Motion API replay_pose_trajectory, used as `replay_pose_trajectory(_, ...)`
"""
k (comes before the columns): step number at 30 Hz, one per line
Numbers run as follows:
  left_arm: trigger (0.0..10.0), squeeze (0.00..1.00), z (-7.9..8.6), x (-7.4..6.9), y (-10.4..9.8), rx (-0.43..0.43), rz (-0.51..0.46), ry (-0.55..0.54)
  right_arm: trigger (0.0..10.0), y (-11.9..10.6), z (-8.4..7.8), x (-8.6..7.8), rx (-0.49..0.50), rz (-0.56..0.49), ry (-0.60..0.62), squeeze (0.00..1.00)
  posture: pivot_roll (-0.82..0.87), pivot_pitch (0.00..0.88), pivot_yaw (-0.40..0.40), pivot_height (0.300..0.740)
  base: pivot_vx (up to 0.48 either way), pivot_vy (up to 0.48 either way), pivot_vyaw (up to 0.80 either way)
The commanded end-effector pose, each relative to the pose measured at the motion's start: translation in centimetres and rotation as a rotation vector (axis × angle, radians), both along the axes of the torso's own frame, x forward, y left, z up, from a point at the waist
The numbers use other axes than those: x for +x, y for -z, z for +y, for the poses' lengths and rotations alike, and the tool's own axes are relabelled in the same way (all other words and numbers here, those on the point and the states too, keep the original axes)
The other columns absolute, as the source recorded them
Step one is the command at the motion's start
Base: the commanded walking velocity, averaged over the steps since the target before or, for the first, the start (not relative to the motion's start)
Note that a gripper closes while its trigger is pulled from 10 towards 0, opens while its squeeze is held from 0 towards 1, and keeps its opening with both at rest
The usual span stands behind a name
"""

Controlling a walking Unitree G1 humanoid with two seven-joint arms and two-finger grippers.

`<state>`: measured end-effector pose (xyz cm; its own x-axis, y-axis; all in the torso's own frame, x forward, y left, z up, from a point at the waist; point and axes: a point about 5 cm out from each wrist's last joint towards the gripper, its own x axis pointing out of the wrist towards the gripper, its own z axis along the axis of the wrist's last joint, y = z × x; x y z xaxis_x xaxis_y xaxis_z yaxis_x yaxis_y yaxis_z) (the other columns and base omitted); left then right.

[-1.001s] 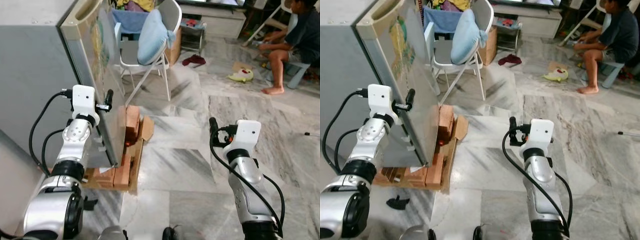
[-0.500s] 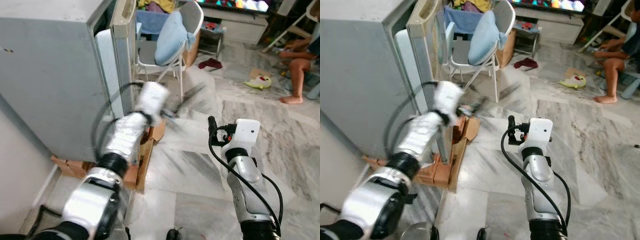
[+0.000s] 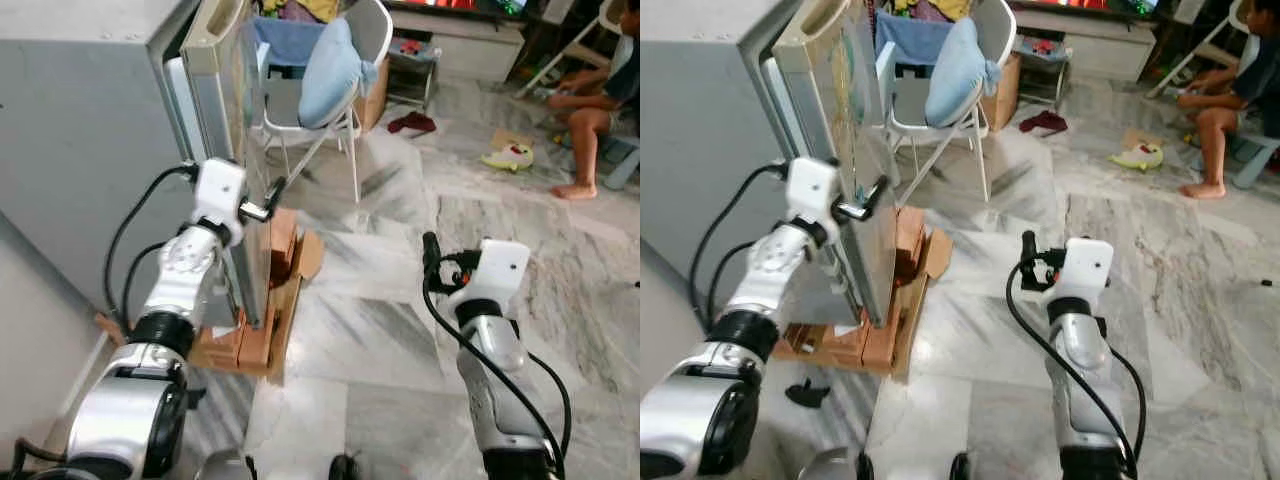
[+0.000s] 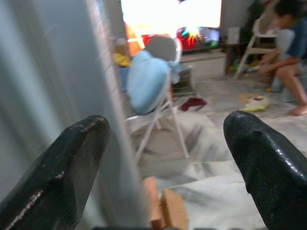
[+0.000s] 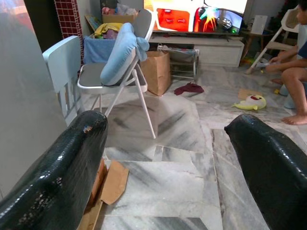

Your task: Restocking fridge

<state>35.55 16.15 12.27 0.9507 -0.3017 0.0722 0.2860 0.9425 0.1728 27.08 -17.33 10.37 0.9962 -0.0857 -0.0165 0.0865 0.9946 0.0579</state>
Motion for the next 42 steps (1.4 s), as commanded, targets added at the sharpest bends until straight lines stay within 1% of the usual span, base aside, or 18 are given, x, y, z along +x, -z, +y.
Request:
replay_pose_trajectory(1,10.0,0.00,0.3,-0.2,-0.5,-0.002,-0.031,-0.021,10.0,-0.4,-0.4,-0.1,0.000,-0.008,0.007,0.00,-0.04,0.023,-0.057,0.740,0.000,0.000,-0.80)
replay_pose_trajectory(2,10.0,0.00,0.6,-0.4,-0.3,-0.001,-0.029,-0.034,10.0,-0.4,-0.4,-0.1,0.002,-0.008,0.008,0.00,-0.04,0.023,-0.057,0.740,0.000,0.000,-0.80)
replay_pose_trajectory(3,10.0,0.00,1.3,-1.0,0.0,0.001,-0.027,-0.066,10.0,-0.4,-0.4,-0.1,0.000,-0.009,0.008,0.00,-0.04,0.024,-0.059,0.740,0.000,0.000,-0.80)
replay_pose_trajectory(4,10.0,0.00,1.5,-1.1,0.1,0.001,-0.025,-0.075,10.0,-0.4,-0.4,-0.1,-0.001,-0.009,0.008,0.00,-0.04,0.024,-0.059,0.740,0.000,0.000,-0.80)
replay_pose_trajectory(5,10.0,0.00,2.0,-1.7,0.5,-0.023,-0.018,-0.090,10.0,-0.4,-0.4,-0.1,-0.004,-0.009,0.008,0.00,-0.04,0.024,-0.059,0.740,0.000,0.000,-0.80)
replay_pose_trajectory(6,10.0,0.00,2.0,-1.7,0.5,-0.023,-0.018,-0.090,10.0,-0.4,-0.4,-0.1,-0.004,-0.009,0.008,0.00,-0.04,0.024,-0.059,0.740,0.000,0.000,-0.80)
replay_pose_trajectory(7,10.0,0.00,2.3,-2.4,0.7,-0.036,-0.018,-0.100,10.0,-0.4,-0.4,-0.2,-0.005,-0.009,0.010,0.00,-0.04,0.023,-0.054,0.740,0.000,0.000,-0.80)
replay_pose_trajectory(9,10.0,0.00,2.6,-3.2,1.0,-0.036,-0.016,-0.111,10.0,-0.3,-0.5,-0.3,-0.006,-0.009,0.012,0.00,-0.04,0.022,-0.049,0.740,0.000,0.000,-0.44)
replay_pose_trajectory(10,10.0,0.00,3.1,-4.0,1.3,-0.045,-0.008,-0.135,10.0,-0.3,-0.5,-0.3,-0.007,-0.009,0.013,0.00,-0.04,0.021,-0.044,0.740,0.251,0.000,0.00)
replay_pose_trajectory(12,10.0,0.00,3.6,-4.7,1.6,-0.049,0.000,-0.161,10.0,-0.3,-0.5,-0.4,-0.008,-0.009,0.014,0.00,-0.04,0.021,-0.040,0.740,0.276,0.000,0.00)
replay_pose_trajectory(16,10.0,0.00,4.0,-5.9,1.8,-0.047,0.014,-0.193,10.0,-0.3,-0.6,-0.5,-0.010,-0.007,0.017,0.00,-0.04,0.022,-0.042,0.740,0.293,0.000,0.00)
replay_pose_trajectory(20,10.0,0.00,4.2,-6.9,1.8,-0.053,0.023,-0.202,10.0,-0.3,-0.7,-0.4,-0.013,-0.006,0.018,0.00,-0.04,0.023,-0.047,0.740,0.382,0.000,0.00)
replay_pose_trajectory(27,10.0,0.00,4.4,-7.9,1.7,-0.052,0.046,-0.211,10.0,-0.2,-0.7,-0.3,-0.015,-0.001,0.012,0.00,-0.03,0.023,-0.051,0.740,0.423,0.000,0.00)
replay_pose_trajectory(31,10.0,0.00,4.6,-8.2,1.7,-0.044,0.052,-0.216,10.0,-0.2,-0.7,-0.3,-0.015,0.001,0.010,0.00,-0.03,0.024,-0.052,0.740,0.398,0.000,0.00)
replay_pose_trajectory(34,10.0,0.00,4.6,-8.3,1.6,-0.055,0.056,-0.219,10.0,-0.1,-0.7,-0.3,-0.015,0.003,0.010,0.00,-0.03,0.025,-0.053,0.740,0.380,0.000,0.00)
replay_pose_trajectory(36,10.0,0.00,4.5,-8.4,1.5,-0.074,0.054,-0.210,10.0,-0.1,-0.7,-0.3,-0.015,0.005,0.009,0.00,-0.03,0.025,-0.053,0.740,0.000,0.000,0.00)
replay_pose_trajectory(42,10.0,0.00,4.7,-9.0,1.6,-0.078,0.069,-0.214,10.0,0.0,-0.8,-0.2,-0.017,0.013,0.006,0.00,-0.03,0.028,-0.057,0.740,0.000,0.000,0.00)
